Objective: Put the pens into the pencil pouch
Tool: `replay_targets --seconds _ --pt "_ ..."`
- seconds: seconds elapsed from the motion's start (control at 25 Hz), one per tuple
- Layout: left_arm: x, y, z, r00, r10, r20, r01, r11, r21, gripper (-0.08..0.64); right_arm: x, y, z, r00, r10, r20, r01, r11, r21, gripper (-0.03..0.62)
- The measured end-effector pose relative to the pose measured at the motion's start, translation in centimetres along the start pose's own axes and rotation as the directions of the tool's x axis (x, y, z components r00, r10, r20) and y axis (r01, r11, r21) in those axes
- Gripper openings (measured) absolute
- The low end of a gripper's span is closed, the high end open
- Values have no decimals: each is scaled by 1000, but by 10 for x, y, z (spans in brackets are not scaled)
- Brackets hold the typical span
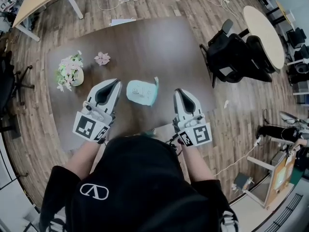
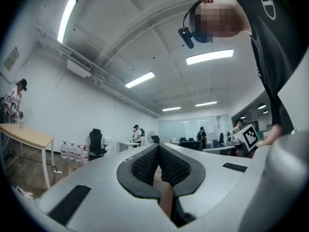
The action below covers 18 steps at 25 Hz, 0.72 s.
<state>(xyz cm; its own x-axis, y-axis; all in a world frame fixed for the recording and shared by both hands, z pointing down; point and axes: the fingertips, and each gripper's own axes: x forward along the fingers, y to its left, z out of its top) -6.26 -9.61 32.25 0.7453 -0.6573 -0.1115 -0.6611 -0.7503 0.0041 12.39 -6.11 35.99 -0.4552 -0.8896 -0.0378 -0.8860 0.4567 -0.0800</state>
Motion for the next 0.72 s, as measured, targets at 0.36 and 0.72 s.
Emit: replay_targets --seconds 0.36,0.72 --pt "-4 3 18 999 20 40 -20 1000 -7 3 -3 -1 4 999 -32 15 33 996 -77 -2" --pt "-1 -3 23 999 5 49 -6 1000 21 2 0 3 7 999 -51 14 53 990 -133 -2"
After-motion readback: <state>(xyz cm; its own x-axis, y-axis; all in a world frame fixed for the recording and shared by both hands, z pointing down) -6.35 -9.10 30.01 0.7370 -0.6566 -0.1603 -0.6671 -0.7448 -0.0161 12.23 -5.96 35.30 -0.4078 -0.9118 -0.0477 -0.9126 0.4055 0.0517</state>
